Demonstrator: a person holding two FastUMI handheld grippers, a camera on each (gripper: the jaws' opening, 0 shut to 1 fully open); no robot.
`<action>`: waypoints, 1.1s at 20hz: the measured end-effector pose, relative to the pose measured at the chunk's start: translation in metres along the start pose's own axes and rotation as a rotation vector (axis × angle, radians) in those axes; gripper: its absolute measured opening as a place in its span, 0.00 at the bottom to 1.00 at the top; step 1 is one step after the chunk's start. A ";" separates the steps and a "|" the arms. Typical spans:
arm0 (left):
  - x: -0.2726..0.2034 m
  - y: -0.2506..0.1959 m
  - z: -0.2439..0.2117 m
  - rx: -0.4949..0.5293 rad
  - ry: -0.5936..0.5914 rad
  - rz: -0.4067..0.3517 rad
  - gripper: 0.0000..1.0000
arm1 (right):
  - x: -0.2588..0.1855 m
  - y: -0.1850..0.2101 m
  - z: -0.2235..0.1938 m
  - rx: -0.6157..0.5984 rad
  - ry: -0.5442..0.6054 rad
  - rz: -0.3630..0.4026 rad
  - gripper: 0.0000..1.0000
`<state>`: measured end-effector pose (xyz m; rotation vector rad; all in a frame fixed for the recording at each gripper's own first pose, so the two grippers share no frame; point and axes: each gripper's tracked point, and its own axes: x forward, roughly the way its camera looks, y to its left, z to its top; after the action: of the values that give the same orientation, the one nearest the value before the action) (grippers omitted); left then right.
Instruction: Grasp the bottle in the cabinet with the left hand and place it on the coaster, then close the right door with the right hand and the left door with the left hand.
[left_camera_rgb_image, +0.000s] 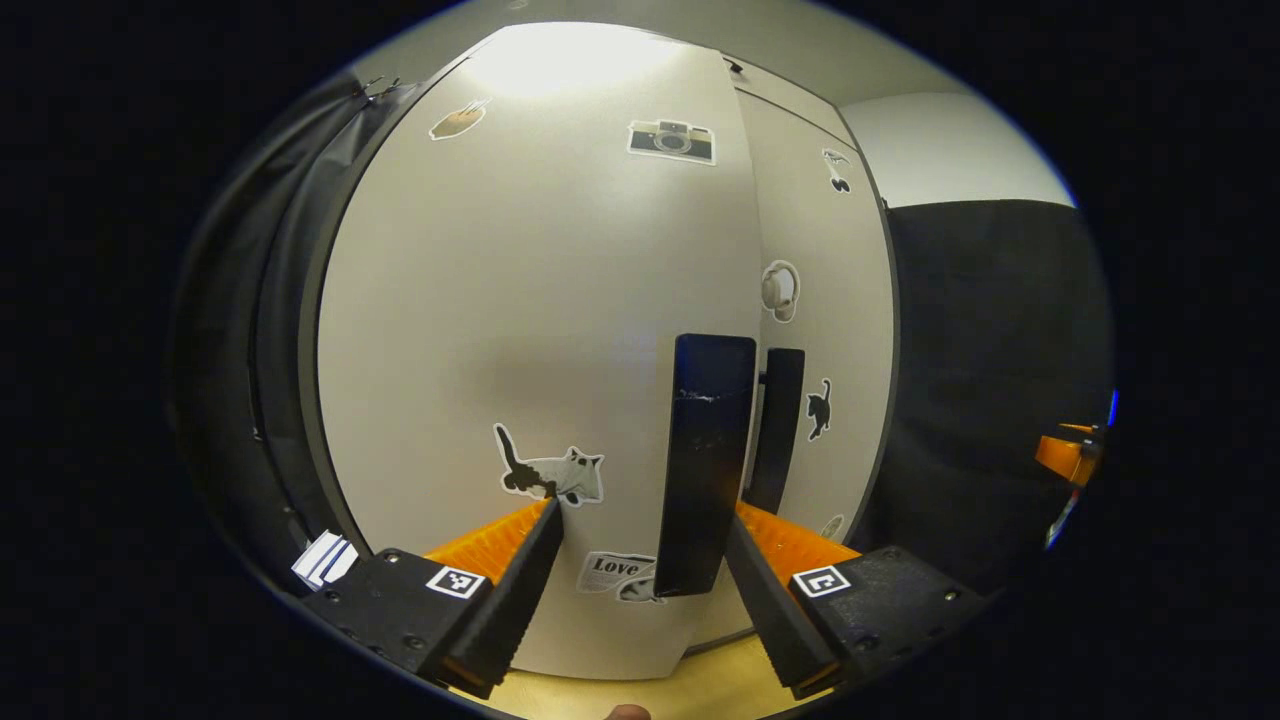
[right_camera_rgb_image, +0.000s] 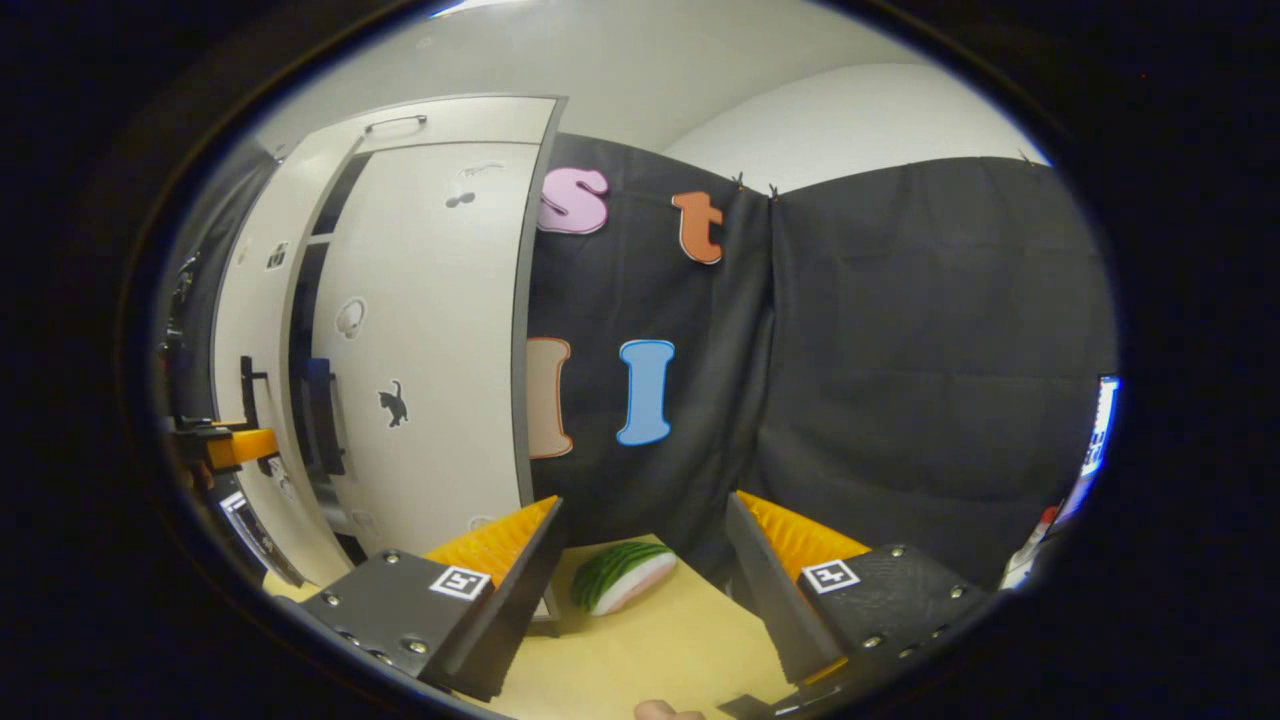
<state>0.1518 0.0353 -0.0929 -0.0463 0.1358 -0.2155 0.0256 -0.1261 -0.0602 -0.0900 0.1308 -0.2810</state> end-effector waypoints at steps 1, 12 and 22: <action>0.001 0.000 0.000 0.002 -0.001 0.002 0.96 | 0.000 0.000 0.000 -0.004 0.002 0.000 0.98; 0.022 0.003 0.001 0.010 -0.009 0.024 0.97 | -0.001 -0.002 0.001 -0.013 0.000 0.010 0.98; 0.014 0.000 0.011 0.031 0.006 0.069 0.96 | 0.003 0.016 0.013 -0.012 -0.023 0.070 0.98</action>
<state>0.1669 0.0328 -0.0840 -0.0099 0.1397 -0.1493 0.0348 -0.1108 -0.0490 -0.1005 0.1126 -0.2094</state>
